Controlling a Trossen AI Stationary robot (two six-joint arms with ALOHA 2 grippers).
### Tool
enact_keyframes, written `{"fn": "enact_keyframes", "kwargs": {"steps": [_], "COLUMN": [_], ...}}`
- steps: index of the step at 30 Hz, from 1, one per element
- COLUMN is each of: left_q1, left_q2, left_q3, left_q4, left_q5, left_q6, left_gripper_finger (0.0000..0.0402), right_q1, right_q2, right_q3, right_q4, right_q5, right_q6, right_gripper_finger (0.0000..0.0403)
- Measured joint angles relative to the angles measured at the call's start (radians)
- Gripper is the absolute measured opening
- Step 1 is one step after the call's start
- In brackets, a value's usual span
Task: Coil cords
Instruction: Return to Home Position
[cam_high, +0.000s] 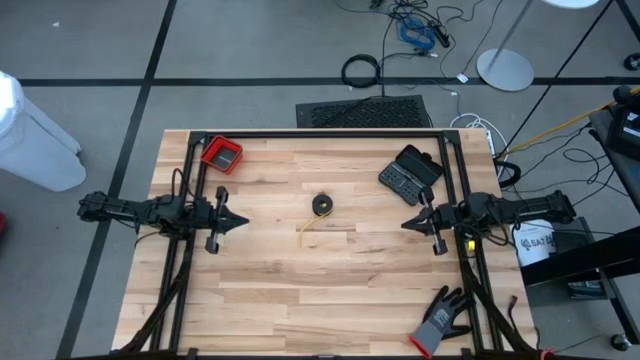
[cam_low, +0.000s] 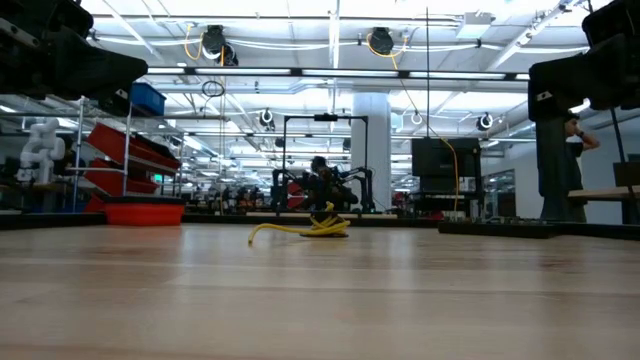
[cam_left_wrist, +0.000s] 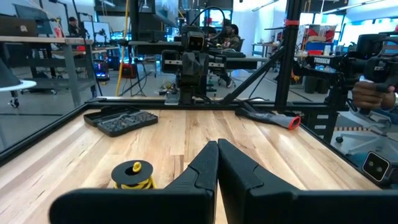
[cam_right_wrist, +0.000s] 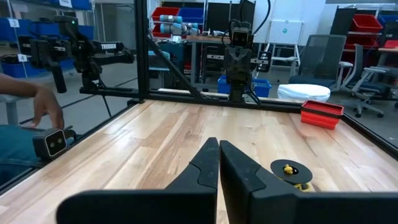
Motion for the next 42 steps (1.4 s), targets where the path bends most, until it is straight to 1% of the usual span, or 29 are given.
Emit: {"fn": "enact_keyframes", "kwargs": {"steps": [14,42], "left_q1": [0.000,0.000], "left_q2": [0.000,0.000], "left_q3": [0.000,0.000], "left_q4": [0.002,0.004], "left_q5": [0.000,0.000], "left_q6": [0.000,0.000], "left_gripper_finger": [0.0017,0.0017], "right_q1": [0.000,0.000], "right_q2": [0.000,0.000], "right_q3": [0.000,0.000], "right_q4": [0.000,0.001], "right_q5": [0.000,0.001], "right_q6": [0.081,0.078], "right_gripper_finger": [0.0000,0.0000]}}
